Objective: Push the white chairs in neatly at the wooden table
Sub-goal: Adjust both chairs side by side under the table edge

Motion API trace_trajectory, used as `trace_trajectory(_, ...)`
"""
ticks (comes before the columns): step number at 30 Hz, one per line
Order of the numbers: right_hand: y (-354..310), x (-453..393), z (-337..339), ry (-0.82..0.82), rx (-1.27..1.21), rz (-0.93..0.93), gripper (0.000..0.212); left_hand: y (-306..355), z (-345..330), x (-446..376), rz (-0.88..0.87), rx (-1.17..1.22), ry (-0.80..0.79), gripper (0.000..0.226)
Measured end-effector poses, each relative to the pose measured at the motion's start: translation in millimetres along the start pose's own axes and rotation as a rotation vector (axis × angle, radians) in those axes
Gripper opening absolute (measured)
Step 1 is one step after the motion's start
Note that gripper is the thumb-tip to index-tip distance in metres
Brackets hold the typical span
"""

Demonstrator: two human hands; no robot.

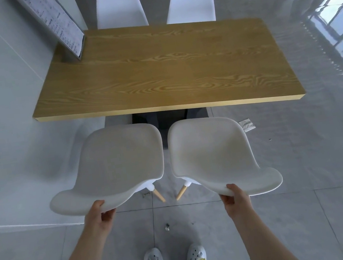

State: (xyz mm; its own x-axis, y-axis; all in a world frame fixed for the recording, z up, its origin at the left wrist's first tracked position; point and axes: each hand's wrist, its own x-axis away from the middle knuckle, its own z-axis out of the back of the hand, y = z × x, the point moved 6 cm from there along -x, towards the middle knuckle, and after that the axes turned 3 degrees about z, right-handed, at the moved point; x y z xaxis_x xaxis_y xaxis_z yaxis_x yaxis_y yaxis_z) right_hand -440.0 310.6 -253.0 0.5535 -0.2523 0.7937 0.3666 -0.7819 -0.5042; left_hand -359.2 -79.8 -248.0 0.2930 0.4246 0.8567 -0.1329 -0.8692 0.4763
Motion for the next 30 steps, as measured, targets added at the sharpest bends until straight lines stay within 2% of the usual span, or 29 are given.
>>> trace_trajectory(4, 1, 1, 2, 0.016, 0.056, 0.006, 0.028, -3, 4, -3, -0.027, -0.037, 0.025, 0.014)
trace_trajectory(7, -1, 5, 5, 0.01, 0.097, -0.001, 0.021, -1, 8, -1, -0.119, -0.126, 0.066, 0.031)
trace_trajectory(8, -1, 5, 6, 0.002, 0.097, -0.004, 0.025, 3, 10, 5, -0.165, -0.259, 0.14, 0.035)
trace_trajectory(10, -2, 4, 9, 0.012, 0.094, 0.002, 0.039, 19, 19, 15, -0.271, -0.737, 0.401, 0.065)
trace_trajectory(12, -4, 7, 9, 0.027, 0.088, 0.02, 0.046, 32, 13, 31, -0.516, -1.064, 0.498, 0.079)
trace_trajectory(14, -5, 7, 10, 0.045, 0.077, 0.049, 0.05, 35, -12, 59, -0.864, -1.326, 0.403, 0.078)
trace_trajectory(16, -8, 13, 9, 0.07, 0.1, 0.08, 0.048, 23, -32, 69, -1.07, -1.649, 0.224, 0.071)
trace_trajectory(17, -10, 19, 8, 0.083, 0.129, 0.094, 0.046, 16, -38, 71, -1.075, -1.788, 0.124, 0.07)
trace_trajectory(19, -14, 26, 5, 0.097, 0.197, 0.114, 0.043, -1, -37, 63, -0.927, -2.05, -0.021, 0.07)
trace_trajectory(21, -18, 35, 4, 0.106, 0.27, 0.115, 0.041, -17, -29, 60, -0.854, -2.283, -0.067, 0.071)
trace_trajectory(22, -21, 40, 7, 0.116, 0.306, 0.116, 0.041, -23, -22, 60, -0.874, -2.348, -0.081, 0.074)
trace_trajectory(26, -27, 80, 8, 0.093, 0.402, 0.186, 0.041, -15, -8, 59, -0.962, -2.367, -0.198, 0.083)
trace_trajectory(28, -37, 105, -7, 0.036, 0.452, 0.258, 0.043, -9, -10, 65, -1.223, -2.237, -0.27, 0.096)
trace_trajectory(30, -59, 148, -45, -0.061, 0.426, 0.368, 0.037, -4, 1, 63, -1.328, -2.238, -0.307, 0.105)
